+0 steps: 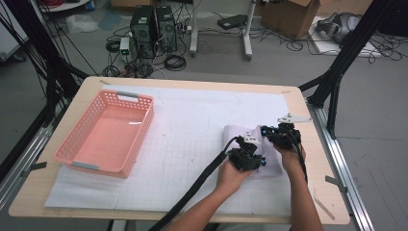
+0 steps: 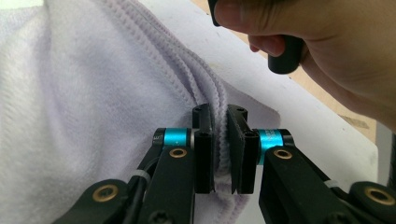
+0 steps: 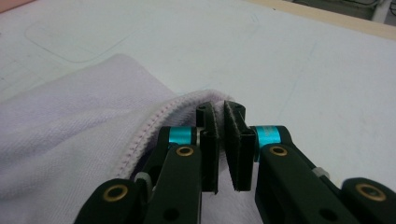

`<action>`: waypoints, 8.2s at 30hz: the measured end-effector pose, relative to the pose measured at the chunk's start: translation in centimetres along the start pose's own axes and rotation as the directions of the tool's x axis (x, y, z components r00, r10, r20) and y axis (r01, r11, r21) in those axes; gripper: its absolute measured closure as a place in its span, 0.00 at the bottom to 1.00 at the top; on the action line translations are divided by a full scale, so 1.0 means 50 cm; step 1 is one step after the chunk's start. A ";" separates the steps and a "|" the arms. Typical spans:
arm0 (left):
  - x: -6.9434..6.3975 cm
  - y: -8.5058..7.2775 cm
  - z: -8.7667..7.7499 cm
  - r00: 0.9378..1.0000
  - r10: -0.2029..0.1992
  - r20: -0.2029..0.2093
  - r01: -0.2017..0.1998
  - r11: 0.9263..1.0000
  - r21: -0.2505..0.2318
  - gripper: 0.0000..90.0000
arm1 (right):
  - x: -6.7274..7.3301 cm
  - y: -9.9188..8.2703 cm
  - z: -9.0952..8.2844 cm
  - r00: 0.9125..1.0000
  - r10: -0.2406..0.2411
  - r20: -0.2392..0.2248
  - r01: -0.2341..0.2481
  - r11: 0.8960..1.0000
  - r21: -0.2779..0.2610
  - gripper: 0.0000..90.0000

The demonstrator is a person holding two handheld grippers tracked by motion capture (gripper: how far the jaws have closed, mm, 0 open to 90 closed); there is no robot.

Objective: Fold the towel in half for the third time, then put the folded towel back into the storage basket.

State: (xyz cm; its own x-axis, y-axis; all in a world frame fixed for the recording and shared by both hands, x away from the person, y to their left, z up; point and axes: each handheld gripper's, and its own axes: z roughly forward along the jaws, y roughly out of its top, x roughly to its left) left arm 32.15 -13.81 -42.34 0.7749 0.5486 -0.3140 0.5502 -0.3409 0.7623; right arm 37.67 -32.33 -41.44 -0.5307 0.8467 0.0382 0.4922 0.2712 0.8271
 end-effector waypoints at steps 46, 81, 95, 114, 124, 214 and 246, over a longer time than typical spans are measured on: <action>0.204 -0.248 -0.376 0.974 0.074 -0.216 -0.138 0.943 -0.302 0.36 | 0.114 -0.096 -0.103 0.995 0.090 -0.044 -0.090 0.996 0.001 0.61; 0.222 -0.257 -0.399 0.971 0.002 -0.239 -0.086 0.937 -0.339 0.38 | 0.087 -0.108 -0.152 0.985 0.022 0.169 -0.043 0.992 0.121 0.91; 0.231 -0.261 -0.392 0.973 -0.019 -0.232 -0.060 0.941 -0.332 0.38 | 0.069 -0.041 -0.128 0.989 0.008 0.149 -0.003 0.999 -0.038 0.63; 0.234 -0.263 -0.400 0.970 -0.024 -0.242 -0.063 0.937 -0.345 0.38 | -0.015 -0.040 -0.043 0.920 0.217 0.328 -0.202 0.976 -0.079 0.63; 0.228 -0.263 -0.398 0.971 -0.013 -0.239 -0.071 0.937 -0.341 0.38 | -0.004 -0.034 0.030 0.968 0.065 0.243 -0.085 0.994 0.074 0.82; 0.175 -0.100 -0.289 0.998 0.012 -0.065 -0.031 0.950 -0.310 0.21 | 0.069 -0.171 -0.241 0.997 0.032 0.067 -0.025 0.993 -0.112 0.21; 0.167 -0.036 -0.050 0.987 -0.156 -0.043 0.155 0.988 -0.029 0.21 | 0.075 -0.164 -0.235 0.999 0.018 0.037 -0.013 0.994 -0.107 0.21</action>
State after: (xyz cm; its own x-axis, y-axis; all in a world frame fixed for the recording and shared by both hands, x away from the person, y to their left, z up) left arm 36.86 -6.68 -44.93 0.6654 0.6276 -0.4042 0.6543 -0.2297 0.7205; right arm 23.53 -36.77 -41.51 -0.4961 0.8677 0.0320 0.4224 0.2090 0.8820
